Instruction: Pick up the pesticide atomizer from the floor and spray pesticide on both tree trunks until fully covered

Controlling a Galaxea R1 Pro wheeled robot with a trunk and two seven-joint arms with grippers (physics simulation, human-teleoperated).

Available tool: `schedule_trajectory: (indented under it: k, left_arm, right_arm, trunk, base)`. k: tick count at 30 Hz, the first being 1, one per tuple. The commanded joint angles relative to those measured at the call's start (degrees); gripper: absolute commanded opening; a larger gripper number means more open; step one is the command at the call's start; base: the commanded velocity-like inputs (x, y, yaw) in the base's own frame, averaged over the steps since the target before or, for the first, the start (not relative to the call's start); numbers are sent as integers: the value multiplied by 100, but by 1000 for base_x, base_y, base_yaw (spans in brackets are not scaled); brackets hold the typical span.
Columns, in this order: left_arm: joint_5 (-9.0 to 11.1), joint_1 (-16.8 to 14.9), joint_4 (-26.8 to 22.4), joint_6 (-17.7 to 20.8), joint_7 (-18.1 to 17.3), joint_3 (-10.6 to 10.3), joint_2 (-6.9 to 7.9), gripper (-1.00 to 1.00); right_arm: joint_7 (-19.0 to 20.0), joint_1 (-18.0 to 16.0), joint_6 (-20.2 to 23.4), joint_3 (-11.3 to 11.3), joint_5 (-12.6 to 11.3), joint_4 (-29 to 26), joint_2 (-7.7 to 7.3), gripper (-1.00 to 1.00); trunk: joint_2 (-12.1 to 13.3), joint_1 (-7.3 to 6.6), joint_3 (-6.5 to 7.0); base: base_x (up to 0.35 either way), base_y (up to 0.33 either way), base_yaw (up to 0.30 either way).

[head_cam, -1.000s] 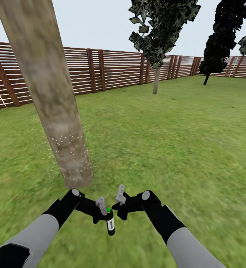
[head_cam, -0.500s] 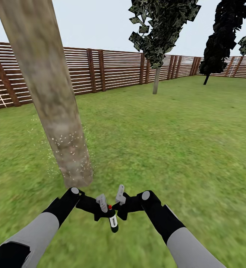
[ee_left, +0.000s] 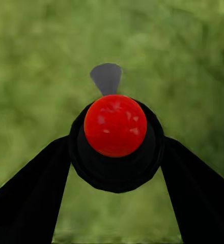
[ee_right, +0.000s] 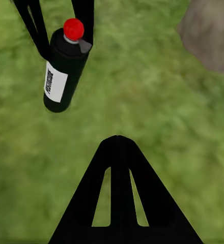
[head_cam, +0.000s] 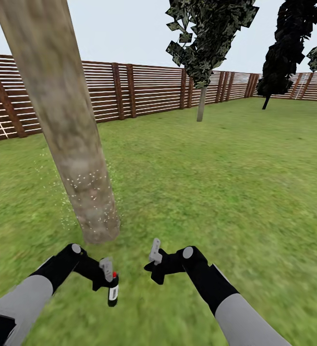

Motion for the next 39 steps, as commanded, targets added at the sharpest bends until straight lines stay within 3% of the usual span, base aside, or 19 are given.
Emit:
schedule_trajectory:
  k: [1,5,7,8,9,10,11,12,13,15,17,20,21,22,24,25,29,30,39]
  left_arm:
    - [-33,-4,3,-2,-3,9,113,-100]
    - [-34,12,12,17,73,146,445,-100]
    - [-21,67,19,17,477,895,531,-100]
    - [-15,80,26,16,780,1235,536,-100]
    - [-6,129,30,11,1205,1646,515,-100]
    - [7,243,31,8,1493,1901,491,-100]
    - [81,408,36,-3,1871,2170,469,-100]
    - [345,656,44,-120,2503,2511,441,-100]
    - [651,891,99,-399,3062,2694,432,-100]
    - [1027,1200,268,-779,3887,2790,426,-100]
    - [1344,1478,485,-1096,4742,2818,371,-100]
    - [1697,1838,1110,-2084,5931,2827,194,-100]
    - [1791,1900,1418,-2476,6245,2827,174,-100]
    - [1837,1916,1574,-2653,6350,2826,167,-100]
    - [2141,2088,2050,-3371,6571,2830,153,-100]
    - [2252,2212,2106,-3522,6595,2831,153,-100]
    - [2718,2487,2142,-3683,6618,2832,197,-100]
    - [2895,2519,2154,-3700,6619,2825,173,-100]
    - [2940,2524,2171,-3703,6621,2830,150,-100]
  right_arm:
    - [0,-1,-2,0,0,6,-5,100]
    - [4,0,-20,-26,-5,34,-27,100]
    - [-59,14,-46,-49,-5,103,-135,100]
    - [-98,22,-64,-90,-19,167,-280,100]
    - [-137,60,-102,-398,-111,225,-525,100]
    - [-172,178,-210,-843,-235,286,-672,100]
    - [-238,372,-504,-1493,-362,397,-764,100]
    - [-385,591,-1086,-2542,-440,626,-829,100]
    - [-536,739,-1595,-3489,-469,921,-907,100]
    - [-864,969,-2299,-4552,-481,1373,-1066,100]
    - [-1644,1258,-3091,-5138,-489,1680,-1147,100]
    - [-2933,1643,-3772,-5350,-516,1805,-1146,100]
    - [-3333,1909,-4229,-5369,-529,1821,-1126,100]
    - [-3533,2025,-4472,-5374,-535,1842,-1111,100]
    - [-4507,2278,-5314,-5378,-526,2250,-1070,100]
    - [-4705,2303,-5563,-5378,-518,2484,-1067,100]
    - [-4903,2328,-5907,-5377,-523,2834,-1059,100]
    - [-4920,2329,-5935,-5371,-527,3185,-1048,100]
    - [-4906,2330,-5917,-5370,-497,3830,-1055,100]
  trunk:
    - [0,0,0]
    - [0,0,0]
    - [0,0,0]
    - [0,0,0]
    - [0,0,0]
    - [0,0,0]
    - [0,0,0]
    - [0,0,0]
    - [0,0,0]
    - [0,0,0]
    - [0,0,0]
    - [0,0,0]
    - [0,0,0]
    - [0,0,0]
    - [0,0,0]
    - [0,0,0]
    - [0,0,0]
    - [0,0,0]
    - [0,0,0]
  base:
    - [0,0,0]
    - [0,0,0]
    - [0,0,0]
    - [0,0,0]
    - [0,0,0]
    - [0,0,0]
    - [0,0,0]
    - [0,0,0]
    - [0,0,0]
    - [0,0,0]
    - [0,0,0]
    - [0,0,0]
    - [0,0,0]
    - [0,0,0]
    - [0,0,0]
    - [0,0,0]
    - [0,0,0]
    - [0,0,0]
    - [0,0,0]
